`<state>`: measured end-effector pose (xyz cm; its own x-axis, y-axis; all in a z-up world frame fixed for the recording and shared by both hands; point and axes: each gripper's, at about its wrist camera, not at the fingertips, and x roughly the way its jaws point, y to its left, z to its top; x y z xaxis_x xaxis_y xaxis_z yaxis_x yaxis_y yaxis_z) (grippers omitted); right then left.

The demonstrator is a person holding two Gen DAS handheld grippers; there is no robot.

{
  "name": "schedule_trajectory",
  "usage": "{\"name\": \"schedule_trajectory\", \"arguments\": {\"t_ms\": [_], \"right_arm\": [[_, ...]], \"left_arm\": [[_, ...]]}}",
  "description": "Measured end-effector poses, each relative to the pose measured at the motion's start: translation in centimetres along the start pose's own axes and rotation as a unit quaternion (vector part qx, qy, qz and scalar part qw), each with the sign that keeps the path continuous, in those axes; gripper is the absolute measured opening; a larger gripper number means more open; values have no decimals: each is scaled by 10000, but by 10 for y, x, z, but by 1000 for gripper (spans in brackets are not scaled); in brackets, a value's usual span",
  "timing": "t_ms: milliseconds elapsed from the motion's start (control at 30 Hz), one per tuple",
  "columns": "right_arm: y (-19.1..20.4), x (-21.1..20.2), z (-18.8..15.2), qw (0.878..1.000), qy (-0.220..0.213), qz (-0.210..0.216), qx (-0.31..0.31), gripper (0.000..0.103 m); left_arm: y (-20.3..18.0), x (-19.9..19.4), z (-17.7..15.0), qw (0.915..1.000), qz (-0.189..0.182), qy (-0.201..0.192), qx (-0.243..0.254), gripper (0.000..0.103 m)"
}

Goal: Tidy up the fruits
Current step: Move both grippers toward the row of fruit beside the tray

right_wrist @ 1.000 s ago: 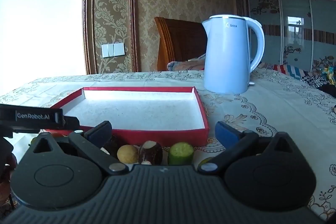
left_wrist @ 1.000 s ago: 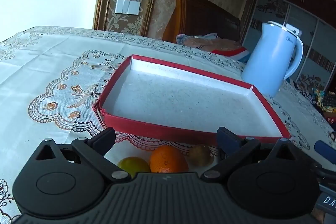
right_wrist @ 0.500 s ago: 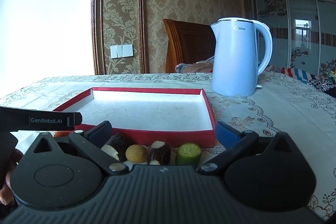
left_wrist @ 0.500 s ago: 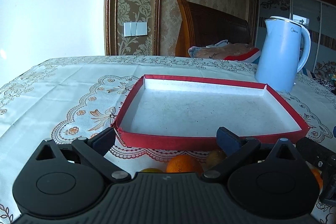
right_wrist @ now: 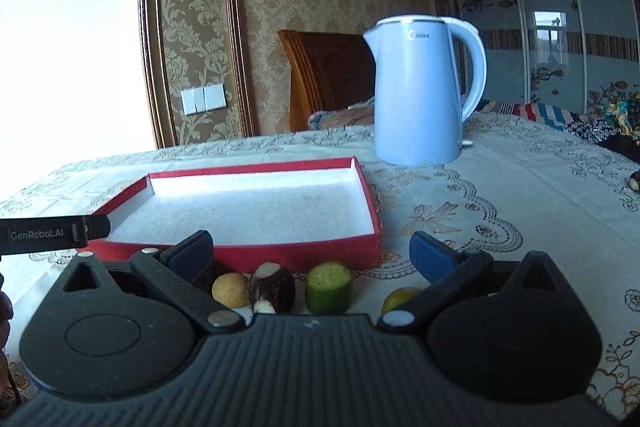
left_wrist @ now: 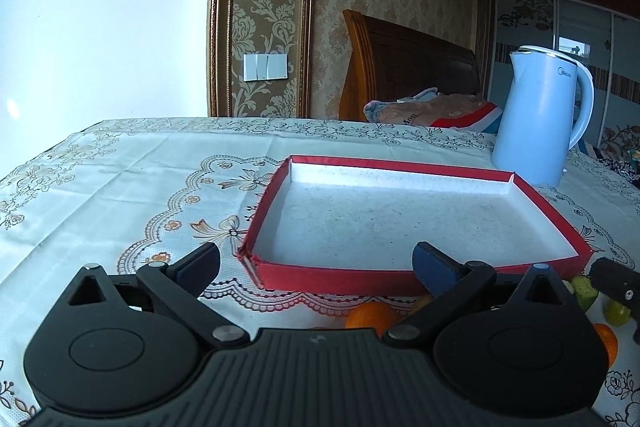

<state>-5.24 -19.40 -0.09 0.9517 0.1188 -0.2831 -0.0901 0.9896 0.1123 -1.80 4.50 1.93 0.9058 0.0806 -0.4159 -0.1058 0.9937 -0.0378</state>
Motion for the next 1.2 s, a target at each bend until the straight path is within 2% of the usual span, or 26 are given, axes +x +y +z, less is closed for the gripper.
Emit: {"name": "schedule_trajectory", "arguments": {"t_ms": [133,267,333,400,467,500,667,867,1200], "right_arm": [[19,-10,-3,9981,-313,-23,-536,103],[31,-11,-4,9952,-360,33,-913,103],[33,-6,-3,9950,-211,-9,-973,103],[35,7,-2,9942,260,45,-1045,103],[33,16,-2,9923,622,280,-1037,103],[32,17,-2,9923,675,270,-1003,103],[23,12,-4,9957,575,263,-683,103],[23,14,-3,9955,609,234,-690,103],[20,17,-1,9957,674,165,-610,103]], "left_arm": [[21,-9,-6,9997,212,19,109,103],[28,-15,-13,9997,145,117,132,103],[27,-15,-16,9996,161,147,195,103],[23,-17,-17,9992,133,214,302,103],[18,-24,-21,9993,114,220,264,103],[16,-27,-22,9993,78,231,266,103],[10,-26,-27,9991,64,343,221,103],[16,-25,-28,9994,38,348,39,103],[14,-33,-31,9994,38,327,63,103]]}}
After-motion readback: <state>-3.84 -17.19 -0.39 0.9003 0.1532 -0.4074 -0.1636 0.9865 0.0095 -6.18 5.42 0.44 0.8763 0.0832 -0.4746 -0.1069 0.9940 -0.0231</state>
